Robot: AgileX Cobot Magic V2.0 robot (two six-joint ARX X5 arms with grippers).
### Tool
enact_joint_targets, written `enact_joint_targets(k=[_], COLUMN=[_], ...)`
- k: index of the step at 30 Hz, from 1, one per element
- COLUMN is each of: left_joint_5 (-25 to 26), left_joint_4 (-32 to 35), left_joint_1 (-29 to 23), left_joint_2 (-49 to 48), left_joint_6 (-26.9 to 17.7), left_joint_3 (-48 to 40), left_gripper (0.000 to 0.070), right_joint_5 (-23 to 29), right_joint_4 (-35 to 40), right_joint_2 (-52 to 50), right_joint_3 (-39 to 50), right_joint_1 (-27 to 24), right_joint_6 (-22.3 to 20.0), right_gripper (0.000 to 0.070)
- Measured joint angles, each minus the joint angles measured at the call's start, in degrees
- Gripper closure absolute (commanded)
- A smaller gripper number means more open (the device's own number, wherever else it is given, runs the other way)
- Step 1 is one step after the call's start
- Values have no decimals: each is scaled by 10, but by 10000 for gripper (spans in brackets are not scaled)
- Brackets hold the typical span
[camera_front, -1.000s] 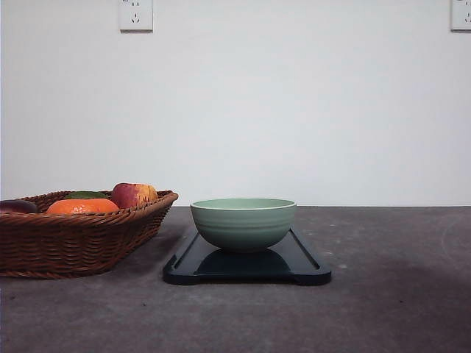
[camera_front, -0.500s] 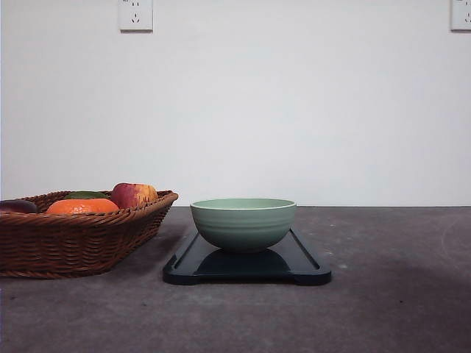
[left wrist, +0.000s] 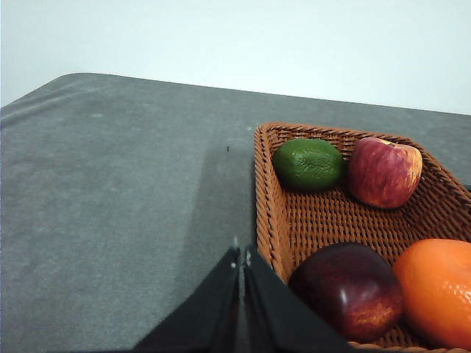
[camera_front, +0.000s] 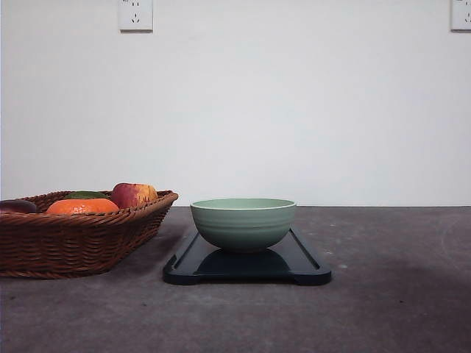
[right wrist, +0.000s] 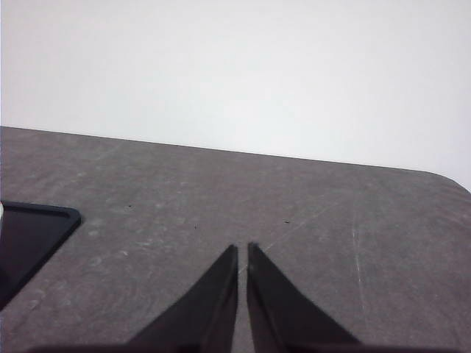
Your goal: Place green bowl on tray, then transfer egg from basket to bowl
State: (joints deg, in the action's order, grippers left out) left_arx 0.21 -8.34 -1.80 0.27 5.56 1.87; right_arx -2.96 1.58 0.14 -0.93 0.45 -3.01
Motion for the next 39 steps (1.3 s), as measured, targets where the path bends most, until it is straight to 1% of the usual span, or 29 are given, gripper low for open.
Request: enact_joint_targets(k=[39], left_joint_5=[0], left_joint_4=[0], left_joint_1=[0], left_joint_2=[0], left_joint_6=[0], left_joint_3=[0], left_gripper=[700], right_joint_5=[0], right_joint_4=[0], right_joint_2=[0], right_joint_3=[0], right_joint_1=[0], right_joint_6=[0], right_gripper=[685])
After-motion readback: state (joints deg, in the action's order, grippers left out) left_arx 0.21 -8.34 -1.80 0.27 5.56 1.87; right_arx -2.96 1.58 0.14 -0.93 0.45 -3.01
